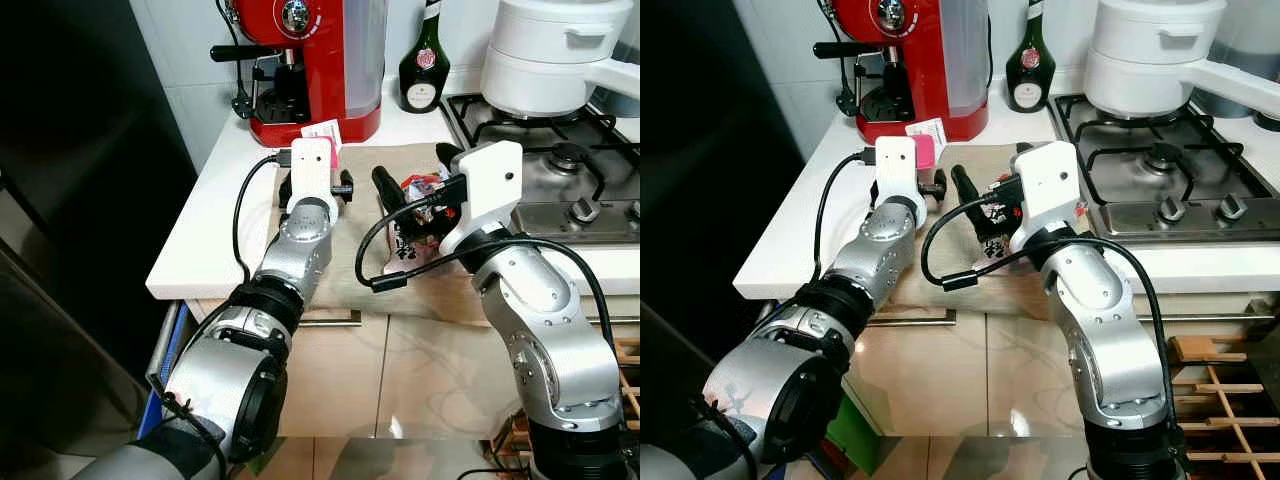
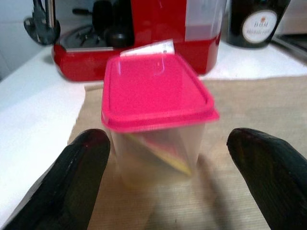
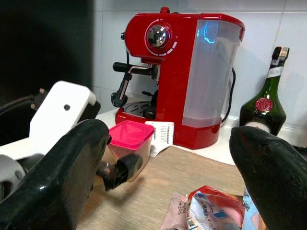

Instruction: Restocking fridge

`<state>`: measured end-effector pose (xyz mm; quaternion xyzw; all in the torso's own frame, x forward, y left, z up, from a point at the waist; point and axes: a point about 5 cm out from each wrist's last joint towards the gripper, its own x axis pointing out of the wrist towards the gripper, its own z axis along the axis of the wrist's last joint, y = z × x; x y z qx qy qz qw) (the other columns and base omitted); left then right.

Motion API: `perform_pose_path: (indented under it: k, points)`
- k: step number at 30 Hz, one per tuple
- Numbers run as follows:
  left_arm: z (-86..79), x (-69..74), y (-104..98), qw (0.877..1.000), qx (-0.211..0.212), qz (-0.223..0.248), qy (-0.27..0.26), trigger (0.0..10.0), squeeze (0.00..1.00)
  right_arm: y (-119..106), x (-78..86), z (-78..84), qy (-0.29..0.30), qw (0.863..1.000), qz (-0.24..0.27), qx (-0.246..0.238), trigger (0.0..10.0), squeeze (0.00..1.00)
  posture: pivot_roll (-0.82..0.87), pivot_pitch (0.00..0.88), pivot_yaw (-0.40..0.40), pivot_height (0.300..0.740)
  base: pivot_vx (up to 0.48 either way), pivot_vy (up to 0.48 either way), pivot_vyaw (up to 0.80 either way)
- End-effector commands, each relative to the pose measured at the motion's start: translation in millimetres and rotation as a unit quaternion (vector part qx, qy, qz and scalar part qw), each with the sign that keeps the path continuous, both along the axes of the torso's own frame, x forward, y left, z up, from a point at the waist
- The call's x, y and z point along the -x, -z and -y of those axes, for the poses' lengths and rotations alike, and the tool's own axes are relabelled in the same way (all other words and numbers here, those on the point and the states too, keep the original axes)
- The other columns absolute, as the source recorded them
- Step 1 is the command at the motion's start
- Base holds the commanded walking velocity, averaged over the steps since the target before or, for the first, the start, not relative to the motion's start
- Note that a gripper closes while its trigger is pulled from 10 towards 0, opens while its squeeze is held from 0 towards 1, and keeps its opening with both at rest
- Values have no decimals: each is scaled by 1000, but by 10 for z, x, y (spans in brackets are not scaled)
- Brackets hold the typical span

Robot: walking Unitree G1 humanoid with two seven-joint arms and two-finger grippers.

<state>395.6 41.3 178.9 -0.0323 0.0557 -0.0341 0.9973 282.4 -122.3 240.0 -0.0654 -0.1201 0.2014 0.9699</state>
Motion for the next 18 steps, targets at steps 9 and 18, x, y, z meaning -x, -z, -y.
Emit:
perform_pose_path:
  k: [9, 18]
  points:
    - [-82, -48, -11, 1000, -6, -1, -4, 10000, 0, -21, 78, -44, -9, 1000, -1, 1, 10000, 0, -305, 0, 123, 740, 0, 0, 0]
    - [-93, -48, 27, 1000, -21, -5, -1, 10000, 0, -9, 105, -44, -11, 1000, -7, 4, 10000, 0, -317, 0, 121, 740, 0, 0, 0]
